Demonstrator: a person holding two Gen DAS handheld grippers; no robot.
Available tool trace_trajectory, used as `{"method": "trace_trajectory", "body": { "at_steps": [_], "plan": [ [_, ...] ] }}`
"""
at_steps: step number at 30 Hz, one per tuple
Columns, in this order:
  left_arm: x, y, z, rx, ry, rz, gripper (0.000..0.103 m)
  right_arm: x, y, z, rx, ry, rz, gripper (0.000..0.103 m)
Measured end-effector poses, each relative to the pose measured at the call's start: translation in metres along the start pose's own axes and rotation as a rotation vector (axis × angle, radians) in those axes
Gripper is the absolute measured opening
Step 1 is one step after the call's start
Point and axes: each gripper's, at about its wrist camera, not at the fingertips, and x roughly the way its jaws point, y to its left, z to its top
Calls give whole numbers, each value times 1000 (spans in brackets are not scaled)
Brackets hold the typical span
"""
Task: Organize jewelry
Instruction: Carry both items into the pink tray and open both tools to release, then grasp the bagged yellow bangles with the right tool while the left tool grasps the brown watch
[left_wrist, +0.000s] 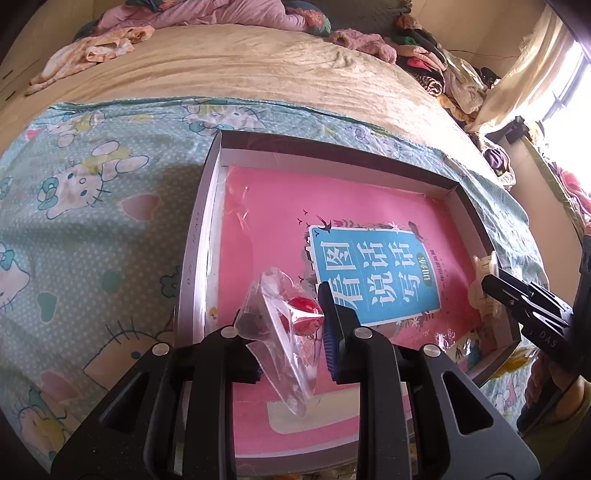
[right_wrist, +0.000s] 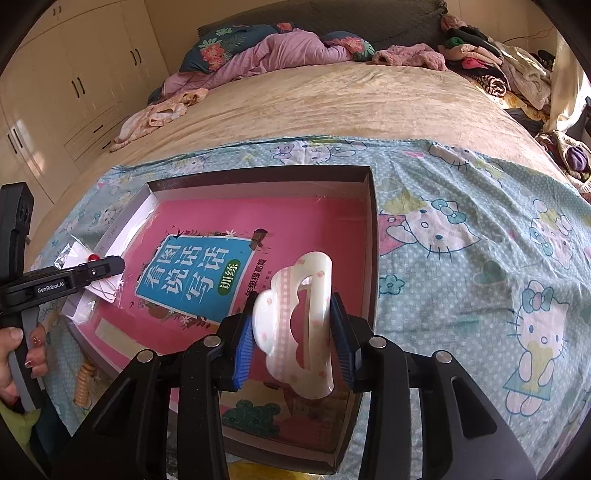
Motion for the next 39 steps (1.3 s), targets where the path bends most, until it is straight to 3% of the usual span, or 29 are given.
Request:
{"method": "trace_trajectory", "body": {
  "at_steps": [9, 20, 24, 27, 39],
  "plan": [
    [-15, 0, 0, 3, -20, 5, 40, -29, -1, -3, 13, -78, -7, 65],
    [-57, -4, -4, 13, -87, 8, 60, -76, -8, -16, 50, -158, -15, 76],
    [-73, -7, -7, 19, -118, 31, 73, -93, -8, -21, 53, -190, -19, 81],
    [-86, -9, -10, 26, -149, 49, 89, -105, -7, -25, 55, -219, -15, 85],
    [-119, -14, -34, 25, -209, 68, 93, -134, 8, -44, 27, -245, -5, 89]
  ]
}}
